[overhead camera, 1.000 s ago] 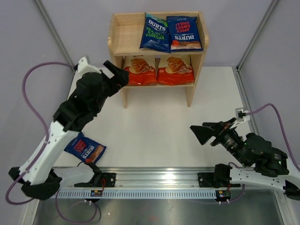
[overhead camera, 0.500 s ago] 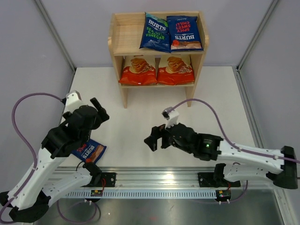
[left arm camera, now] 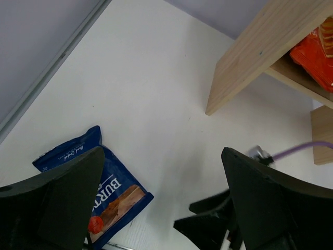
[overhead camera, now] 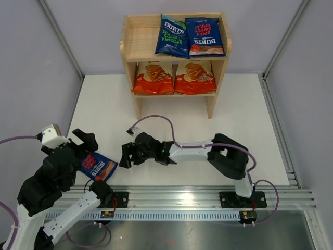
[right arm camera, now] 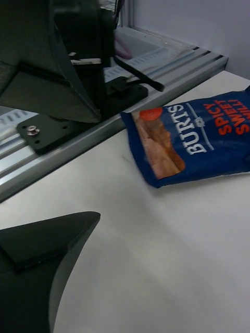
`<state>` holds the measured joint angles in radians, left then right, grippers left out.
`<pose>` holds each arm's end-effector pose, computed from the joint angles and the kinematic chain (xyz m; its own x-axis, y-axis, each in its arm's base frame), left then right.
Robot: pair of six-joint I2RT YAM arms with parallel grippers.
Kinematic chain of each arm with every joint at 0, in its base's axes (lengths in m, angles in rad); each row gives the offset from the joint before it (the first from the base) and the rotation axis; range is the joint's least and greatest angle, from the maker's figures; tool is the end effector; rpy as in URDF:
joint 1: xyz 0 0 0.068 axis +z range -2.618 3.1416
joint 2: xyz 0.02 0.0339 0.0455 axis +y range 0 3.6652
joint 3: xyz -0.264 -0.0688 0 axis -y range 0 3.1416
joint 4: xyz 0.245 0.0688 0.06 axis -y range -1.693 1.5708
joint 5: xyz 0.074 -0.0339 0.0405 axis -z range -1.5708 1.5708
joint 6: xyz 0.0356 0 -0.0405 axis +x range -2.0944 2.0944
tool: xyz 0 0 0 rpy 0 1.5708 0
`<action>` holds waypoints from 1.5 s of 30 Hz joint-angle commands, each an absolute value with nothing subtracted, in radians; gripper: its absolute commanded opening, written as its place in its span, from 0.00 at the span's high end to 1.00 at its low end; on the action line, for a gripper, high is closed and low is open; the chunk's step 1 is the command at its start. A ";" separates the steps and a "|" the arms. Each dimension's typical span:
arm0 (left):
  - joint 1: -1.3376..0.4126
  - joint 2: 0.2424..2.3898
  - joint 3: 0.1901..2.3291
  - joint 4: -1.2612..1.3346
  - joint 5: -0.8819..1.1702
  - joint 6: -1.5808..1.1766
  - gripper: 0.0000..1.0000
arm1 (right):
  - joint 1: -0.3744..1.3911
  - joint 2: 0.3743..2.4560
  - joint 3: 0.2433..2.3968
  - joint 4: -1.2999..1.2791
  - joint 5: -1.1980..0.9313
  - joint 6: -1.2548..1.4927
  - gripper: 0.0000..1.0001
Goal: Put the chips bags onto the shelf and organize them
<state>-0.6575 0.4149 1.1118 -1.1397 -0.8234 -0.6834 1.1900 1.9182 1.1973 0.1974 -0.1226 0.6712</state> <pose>0.0290 0.0106 0.3811 -0.1941 -0.3924 -0.8991 -0.2988 0.8966 -0.3268 0.1551 0.3992 0.1904 -0.7430 -0.1952 -0.6402 -0.6368 0.5005 0.5865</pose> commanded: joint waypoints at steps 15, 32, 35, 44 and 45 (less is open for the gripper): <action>-0.657 0.298 0.956 -0.976 -0.782 -0.495 0.01 | 1.138 2.433 1.701 0.187 -0.458 0.801 0.48; -0.657 0.287 0.930 -0.934 -0.669 -0.477 0.01 | 1.101 2.297 1.525 0.410 -0.466 0.803 1.00; -0.657 0.281 0.927 -0.919 -0.632 -0.466 0.01 | 1.086 2.186 1.447 0.341 -0.446 0.681 1.00; -0.657 0.308 0.940 -0.864 -0.433 -0.414 0.01 | 1.072 1.896 1.436 -0.324 -0.269 0.262 1.00; -0.657 0.311 0.943 -0.859 -0.423 -0.413 0.01 | 1.072 1.852 1.446 -0.366 -0.238 0.226 1.00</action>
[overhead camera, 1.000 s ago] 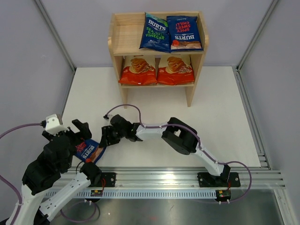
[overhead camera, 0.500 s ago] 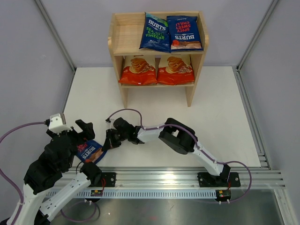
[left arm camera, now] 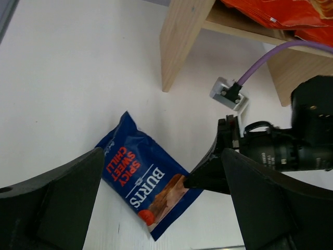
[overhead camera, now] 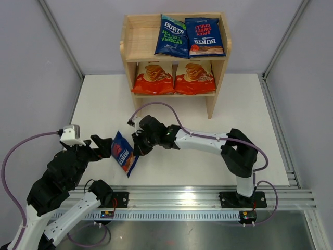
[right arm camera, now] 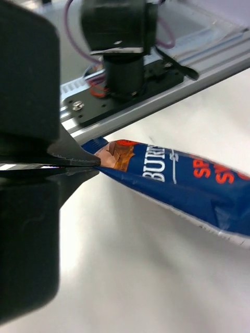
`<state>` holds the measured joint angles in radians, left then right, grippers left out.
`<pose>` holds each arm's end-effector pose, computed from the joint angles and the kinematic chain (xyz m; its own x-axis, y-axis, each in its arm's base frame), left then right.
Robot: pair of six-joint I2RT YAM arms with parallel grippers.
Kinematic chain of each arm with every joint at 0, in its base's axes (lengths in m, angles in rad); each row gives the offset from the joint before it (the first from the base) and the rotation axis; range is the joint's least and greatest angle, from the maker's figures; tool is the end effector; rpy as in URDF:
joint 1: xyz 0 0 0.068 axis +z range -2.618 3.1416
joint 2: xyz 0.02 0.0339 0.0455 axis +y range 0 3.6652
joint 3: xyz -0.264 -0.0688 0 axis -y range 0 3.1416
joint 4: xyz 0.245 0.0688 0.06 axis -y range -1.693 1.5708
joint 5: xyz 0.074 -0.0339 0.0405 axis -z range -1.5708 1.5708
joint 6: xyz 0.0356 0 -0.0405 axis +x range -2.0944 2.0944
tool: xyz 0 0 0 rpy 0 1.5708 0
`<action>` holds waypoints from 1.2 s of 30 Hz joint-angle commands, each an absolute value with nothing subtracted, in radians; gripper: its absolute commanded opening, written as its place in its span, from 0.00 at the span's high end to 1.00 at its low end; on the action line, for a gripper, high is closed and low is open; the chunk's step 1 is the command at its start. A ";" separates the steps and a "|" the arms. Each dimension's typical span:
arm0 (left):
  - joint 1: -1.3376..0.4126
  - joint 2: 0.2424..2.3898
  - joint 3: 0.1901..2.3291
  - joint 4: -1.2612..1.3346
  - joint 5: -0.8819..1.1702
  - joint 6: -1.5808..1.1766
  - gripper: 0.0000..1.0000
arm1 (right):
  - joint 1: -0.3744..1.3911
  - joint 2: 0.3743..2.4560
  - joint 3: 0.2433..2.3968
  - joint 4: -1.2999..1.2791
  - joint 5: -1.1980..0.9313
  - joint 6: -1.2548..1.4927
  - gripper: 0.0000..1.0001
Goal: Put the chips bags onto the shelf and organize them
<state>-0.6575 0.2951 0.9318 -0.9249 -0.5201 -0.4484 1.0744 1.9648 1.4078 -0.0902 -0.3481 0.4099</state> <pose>0.0340 -0.0039 0.3544 -0.2691 -0.2675 -0.9252 0.0405 0.9567 -0.2884 0.2021 0.3986 0.2139 -0.6444 -0.4032 -0.6497 -0.7625 0.4024 0.5066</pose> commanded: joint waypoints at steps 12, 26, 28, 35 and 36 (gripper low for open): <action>-0.657 0.399 0.867 -0.657 0.050 -0.353 0.01 | 1.074 1.492 1.502 -0.851 -0.072 0.064 1.00; -0.657 0.555 0.508 0.220 0.604 -0.462 0.01 | 1.118 1.249 1.595 -1.195 -0.248 0.006 1.00; -0.657 0.625 0.476 0.389 0.672 -0.480 0.01 | 1.121 1.226 1.601 -1.215 -0.268 0.006 1.00; -0.657 0.746 0.427 0.465 0.799 -0.433 0.01 | 1.158 1.151 1.647 -1.259 -0.464 -0.060 1.00; -0.657 0.741 0.408 0.530 0.813 -0.452 0.01 | 1.158 1.146 1.654 -1.259 -0.474 -0.064 1.00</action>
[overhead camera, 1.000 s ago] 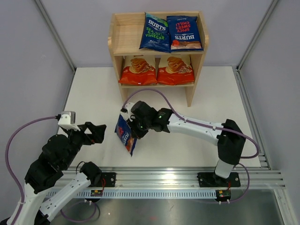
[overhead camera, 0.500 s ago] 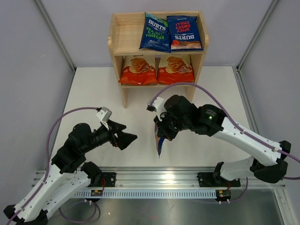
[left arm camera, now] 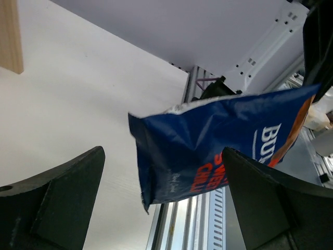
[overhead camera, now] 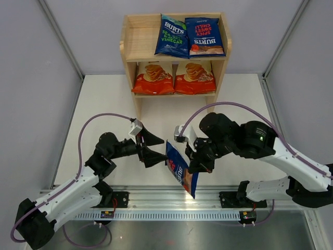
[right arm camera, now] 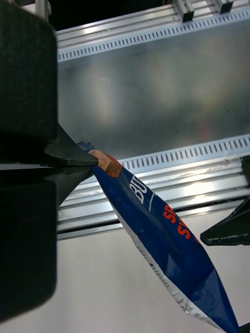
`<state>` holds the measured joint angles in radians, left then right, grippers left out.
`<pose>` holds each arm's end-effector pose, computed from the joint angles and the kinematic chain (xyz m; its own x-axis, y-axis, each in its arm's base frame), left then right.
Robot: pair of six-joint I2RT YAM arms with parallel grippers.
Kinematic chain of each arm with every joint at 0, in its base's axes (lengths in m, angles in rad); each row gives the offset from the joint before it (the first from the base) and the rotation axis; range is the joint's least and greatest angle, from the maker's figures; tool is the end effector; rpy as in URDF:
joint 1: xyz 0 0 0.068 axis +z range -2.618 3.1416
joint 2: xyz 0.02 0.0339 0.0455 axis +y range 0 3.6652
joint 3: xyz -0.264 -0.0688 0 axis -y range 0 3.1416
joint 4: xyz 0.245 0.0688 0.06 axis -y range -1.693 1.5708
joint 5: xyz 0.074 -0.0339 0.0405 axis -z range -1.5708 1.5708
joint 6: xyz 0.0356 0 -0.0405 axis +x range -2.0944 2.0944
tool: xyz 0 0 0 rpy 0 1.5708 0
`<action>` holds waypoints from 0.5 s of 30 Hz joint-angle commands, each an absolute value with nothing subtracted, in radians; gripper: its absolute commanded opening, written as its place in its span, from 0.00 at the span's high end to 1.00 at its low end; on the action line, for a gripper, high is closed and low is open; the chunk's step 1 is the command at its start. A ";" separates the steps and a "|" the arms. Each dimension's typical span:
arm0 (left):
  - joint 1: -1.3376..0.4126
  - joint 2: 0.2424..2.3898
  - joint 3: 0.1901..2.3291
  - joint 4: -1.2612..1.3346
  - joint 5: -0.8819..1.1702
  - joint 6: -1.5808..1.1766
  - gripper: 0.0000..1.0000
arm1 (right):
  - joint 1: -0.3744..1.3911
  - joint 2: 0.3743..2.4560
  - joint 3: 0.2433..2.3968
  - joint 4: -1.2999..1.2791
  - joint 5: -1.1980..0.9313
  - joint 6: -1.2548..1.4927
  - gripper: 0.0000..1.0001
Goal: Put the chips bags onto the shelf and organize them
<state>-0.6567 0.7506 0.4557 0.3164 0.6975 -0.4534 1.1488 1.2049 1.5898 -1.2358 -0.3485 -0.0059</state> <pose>0.1287 -0.1280 0.2819 -0.4124 -0.1060 -0.9048 0.8853 0.1875 -0.4255 0.0712 0.1883 0.4268 -0.3023 -0.6870 -0.6608 -0.9514 0.1755 0.2529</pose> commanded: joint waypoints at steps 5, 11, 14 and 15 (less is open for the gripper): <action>-0.657 0.715 0.365 0.598 0.865 -0.491 0.01 | 1.160 1.155 1.674 -1.276 -0.509 -0.092 1.00; -0.663 0.756 0.354 0.759 0.991 -0.607 0.01 | 1.161 1.192 1.716 -1.284 -0.560 -0.143 1.00; -0.667 0.769 0.359 0.733 0.997 -0.608 0.01 | 1.163 1.197 1.749 -1.272 -0.589 -0.156 1.00; -0.667 0.769 0.357 0.724 0.996 -0.595 0.01 | 1.164 1.197 1.755 -1.269 -0.598 -0.160 1.00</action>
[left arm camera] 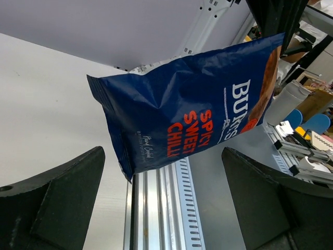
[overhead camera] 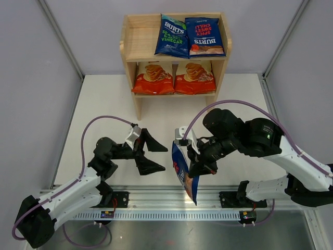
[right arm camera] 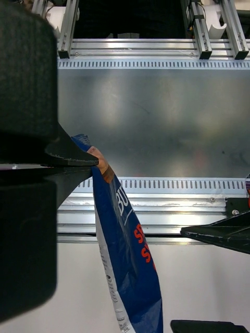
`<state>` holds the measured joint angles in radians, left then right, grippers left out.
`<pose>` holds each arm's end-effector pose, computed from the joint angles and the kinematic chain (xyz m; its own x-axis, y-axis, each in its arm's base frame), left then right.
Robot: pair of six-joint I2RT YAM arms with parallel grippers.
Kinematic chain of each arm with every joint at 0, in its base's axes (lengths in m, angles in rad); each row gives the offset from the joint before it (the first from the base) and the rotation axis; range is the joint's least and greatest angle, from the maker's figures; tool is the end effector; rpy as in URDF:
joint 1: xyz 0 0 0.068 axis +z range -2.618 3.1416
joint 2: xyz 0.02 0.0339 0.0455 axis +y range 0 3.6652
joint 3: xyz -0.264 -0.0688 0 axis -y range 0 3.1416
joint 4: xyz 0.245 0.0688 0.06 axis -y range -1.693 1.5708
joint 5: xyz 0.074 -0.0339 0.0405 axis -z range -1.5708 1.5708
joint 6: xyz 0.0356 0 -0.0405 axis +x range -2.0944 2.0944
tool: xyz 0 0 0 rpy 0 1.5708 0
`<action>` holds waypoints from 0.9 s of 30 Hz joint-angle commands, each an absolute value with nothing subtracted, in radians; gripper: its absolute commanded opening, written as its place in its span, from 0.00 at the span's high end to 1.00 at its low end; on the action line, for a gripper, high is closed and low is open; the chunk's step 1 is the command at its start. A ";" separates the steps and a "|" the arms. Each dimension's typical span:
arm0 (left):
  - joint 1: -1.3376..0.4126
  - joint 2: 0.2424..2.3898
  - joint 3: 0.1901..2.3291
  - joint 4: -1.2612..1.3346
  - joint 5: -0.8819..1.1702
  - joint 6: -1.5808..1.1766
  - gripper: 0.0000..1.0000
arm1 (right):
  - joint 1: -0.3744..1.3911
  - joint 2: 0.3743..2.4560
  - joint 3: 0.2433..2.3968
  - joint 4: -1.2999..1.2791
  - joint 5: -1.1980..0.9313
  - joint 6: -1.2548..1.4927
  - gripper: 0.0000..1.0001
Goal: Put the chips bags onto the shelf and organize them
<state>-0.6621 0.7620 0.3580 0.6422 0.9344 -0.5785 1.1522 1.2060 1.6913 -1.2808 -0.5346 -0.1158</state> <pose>0.1167 -0.1273 0.2771 -0.3810 -0.1150 -0.9174 0.9238 -0.0891 -0.3724 0.0598 0.1789 0.4528 -0.1808 -0.6509 -0.7373 -0.9584 -0.0516 0.2806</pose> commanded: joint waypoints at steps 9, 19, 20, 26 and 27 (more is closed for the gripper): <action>-0.705 0.822 0.356 0.843 1.002 -0.664 0.01 | 1.167 1.201 1.796 -1.224 -0.759 -0.198 1.00; -0.976 0.858 0.446 0.946 1.000 -0.664 0.01 | 1.170 1.184 1.813 -1.193 -0.773 -0.219 1.00; -0.979 0.856 0.445 0.951 0.983 -0.664 0.01 | 1.169 1.183 1.812 -1.181 -0.779 -0.215 1.00; -0.980 0.856 0.445 0.874 0.894 -0.629 0.01 | 1.170 1.170 1.812 -1.163 -0.821 -0.198 1.00; -0.980 0.859 0.442 0.890 0.885 -0.635 0.01 | 1.170 1.170 1.812 -1.161 -0.824 -0.198 1.00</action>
<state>-0.9741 0.8646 0.4042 0.8314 0.9340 -0.6518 1.1606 1.1843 1.7771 -1.2144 -0.7879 -0.1909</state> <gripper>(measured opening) 0.988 0.011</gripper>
